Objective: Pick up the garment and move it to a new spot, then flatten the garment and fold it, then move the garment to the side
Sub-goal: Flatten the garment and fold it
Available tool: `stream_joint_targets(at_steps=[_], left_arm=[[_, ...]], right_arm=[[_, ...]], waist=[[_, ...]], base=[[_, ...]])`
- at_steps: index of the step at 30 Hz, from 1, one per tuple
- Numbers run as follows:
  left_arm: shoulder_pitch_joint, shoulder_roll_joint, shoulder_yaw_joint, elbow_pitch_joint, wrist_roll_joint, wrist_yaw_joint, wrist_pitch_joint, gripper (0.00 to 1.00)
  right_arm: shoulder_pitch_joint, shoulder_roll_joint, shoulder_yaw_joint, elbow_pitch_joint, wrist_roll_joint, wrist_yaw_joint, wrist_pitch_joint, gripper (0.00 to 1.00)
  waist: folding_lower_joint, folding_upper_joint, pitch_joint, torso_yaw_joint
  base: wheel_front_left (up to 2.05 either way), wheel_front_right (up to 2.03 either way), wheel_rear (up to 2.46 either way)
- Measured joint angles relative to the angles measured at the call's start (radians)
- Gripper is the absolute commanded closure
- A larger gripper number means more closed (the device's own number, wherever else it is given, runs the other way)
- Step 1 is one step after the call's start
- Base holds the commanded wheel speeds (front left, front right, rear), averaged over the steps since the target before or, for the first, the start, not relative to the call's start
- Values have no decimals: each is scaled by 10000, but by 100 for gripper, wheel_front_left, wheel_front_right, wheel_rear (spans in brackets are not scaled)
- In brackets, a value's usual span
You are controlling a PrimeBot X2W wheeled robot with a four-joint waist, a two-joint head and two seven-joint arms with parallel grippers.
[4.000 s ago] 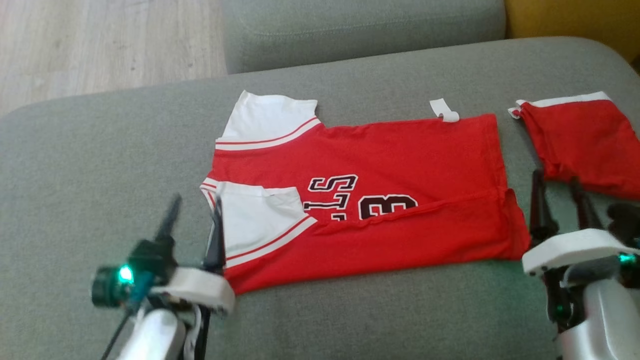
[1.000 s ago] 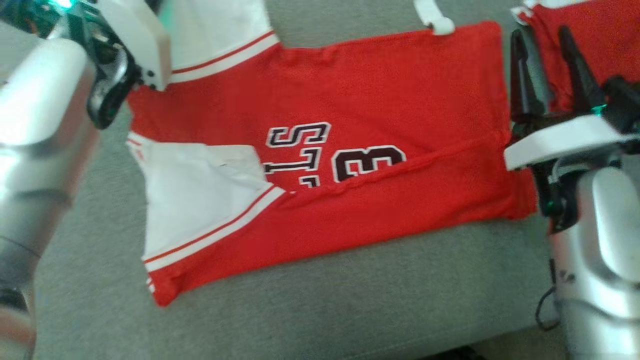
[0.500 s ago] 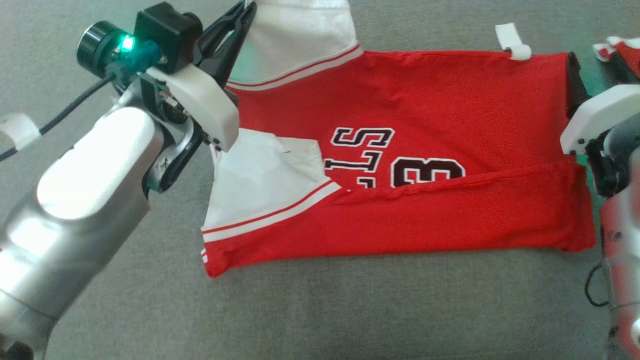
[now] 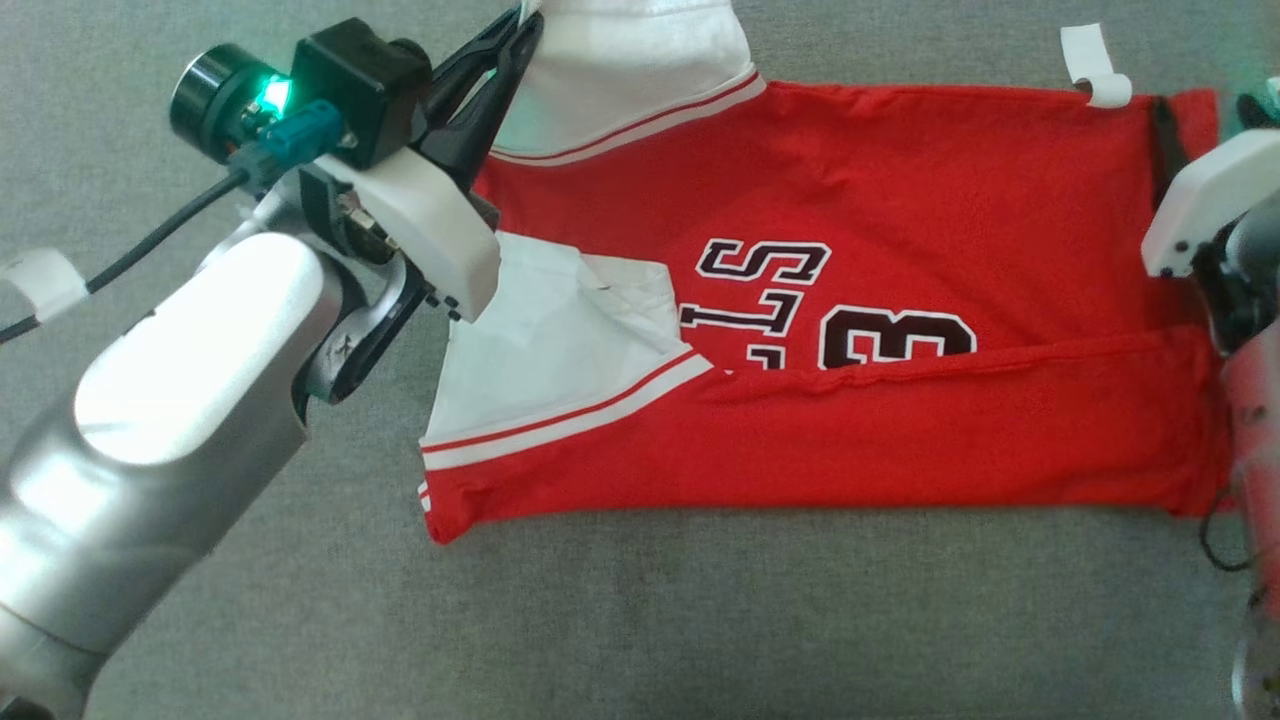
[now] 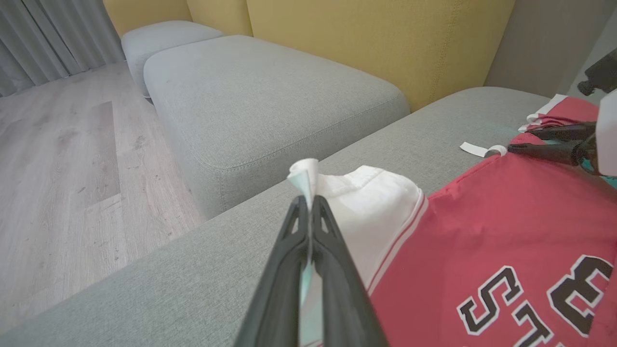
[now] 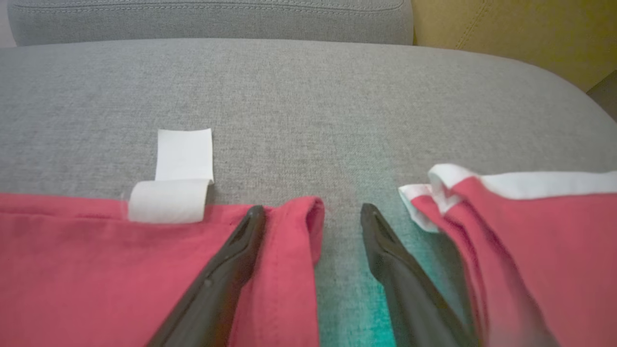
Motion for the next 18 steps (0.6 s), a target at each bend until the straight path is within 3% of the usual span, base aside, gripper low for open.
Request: stream_joint_targets(at_steps=[3,4,5,6,11,18], left_arm=[[-10,0,-4,-25,0,0,0,100],[-12,0,-4,-23,0,0,6,100],[-15,0,-6,-19,0,0,40,100],[-20,0,-6,-10,0,4,42,100],[-42,17,31,134,0,180,42,100],[-129,130,368,918,0,351,-426,100]], right_arm=[[-293,-117,117,360,-92,0,-44,0],[-383,-136,176,479,-92,0,-42,25],[-485,-150,245,616,-86,0,-23,89],[-582,-165,359,734,-61,0,-10,100],[-850,-167,700,1039,221,0,-102,100],[-1092,-148,1304,995,1365,0,-1189,100]], waist=[[0,0,94,24],[0,0,116,28],[0,0,130,30],[0,0,133,29],[0,0,108,-26],[0,0,-48,-291]], base=[[0,0,0],[0,0,0],[0,0,0],[0,0,0],[0,0,0],[0,0,0]])
